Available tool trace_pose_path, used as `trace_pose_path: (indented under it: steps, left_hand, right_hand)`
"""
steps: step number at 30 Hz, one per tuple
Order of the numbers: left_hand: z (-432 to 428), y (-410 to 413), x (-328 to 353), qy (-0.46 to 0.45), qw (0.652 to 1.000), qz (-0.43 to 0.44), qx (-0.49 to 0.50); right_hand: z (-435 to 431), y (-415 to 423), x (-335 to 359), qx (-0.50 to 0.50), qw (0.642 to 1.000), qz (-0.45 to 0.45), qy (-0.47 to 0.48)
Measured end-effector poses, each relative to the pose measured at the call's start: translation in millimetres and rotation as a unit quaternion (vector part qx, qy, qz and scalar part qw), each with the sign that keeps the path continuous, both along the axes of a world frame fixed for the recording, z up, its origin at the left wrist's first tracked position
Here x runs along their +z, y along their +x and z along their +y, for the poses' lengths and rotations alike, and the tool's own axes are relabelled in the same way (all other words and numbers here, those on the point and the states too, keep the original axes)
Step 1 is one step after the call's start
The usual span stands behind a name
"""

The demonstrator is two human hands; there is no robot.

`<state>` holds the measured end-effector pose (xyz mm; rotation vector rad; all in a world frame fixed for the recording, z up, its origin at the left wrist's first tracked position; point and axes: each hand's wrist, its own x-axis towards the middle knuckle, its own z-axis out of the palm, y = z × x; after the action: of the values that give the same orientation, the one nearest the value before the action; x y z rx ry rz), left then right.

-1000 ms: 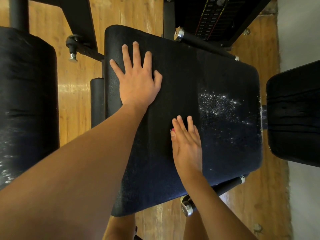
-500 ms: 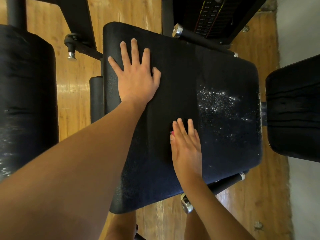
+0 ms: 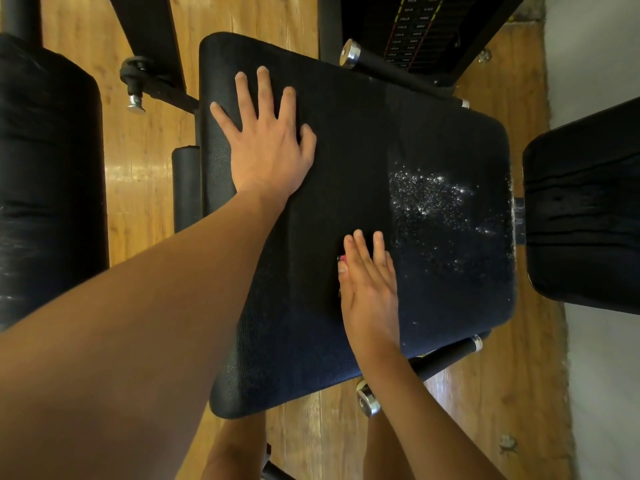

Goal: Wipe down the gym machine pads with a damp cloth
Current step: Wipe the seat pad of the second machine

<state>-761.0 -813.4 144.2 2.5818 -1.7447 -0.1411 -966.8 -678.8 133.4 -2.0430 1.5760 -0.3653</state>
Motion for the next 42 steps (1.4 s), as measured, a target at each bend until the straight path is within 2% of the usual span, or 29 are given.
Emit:
trace_pose_path:
  steps: [6, 10, 17, 24, 30, 34, 42]
  left_hand:
    - [4.5, 0.0, 1.8, 0.034, 0.999, -0.008, -0.036]
    - [11.8, 1.2, 3.1, 0.054, 0.997, -0.006, -0.059]
    - [54.2, -20.7, -2.7, 0.039, 0.996, -0.021, -0.076]
    - [51.6, -24.9, -2.3, 0.03, 0.997, -0.022, -0.075]
    - [51.5, -24.8, -1.4, 0.026, 0.997, -0.023, -0.067]
    - [51.2, -24.7, -2.4, 0.021, 0.997, -0.02, -0.07]
    - [52.7, -24.9, -0.6, 0.025, 0.997, -0.017, -0.066]
  right_hand:
    - [23.3, -15.2, -1.7, 0.014, 0.999, 0.027, -0.03]
    - [22.0, -14.0, -1.1, 0.009, 0.999, 0.025, -0.017]
    - [-11.4, -1.0, 0.4, 0.012, 0.999, 0.025, 0.017]
    - [22.2, -14.4, -1.6, 0.017, 0.998, 0.055, -0.016]
    - [36.0, -24.7, -2.5, 0.035, 0.998, 0.004, -0.06]
    - [26.1, -21.3, -2.9, 0.028, 0.998, -0.03, -0.041]
    - [43.0, -22.6, -5.6, 0.027, 0.998, 0.026, -0.046]
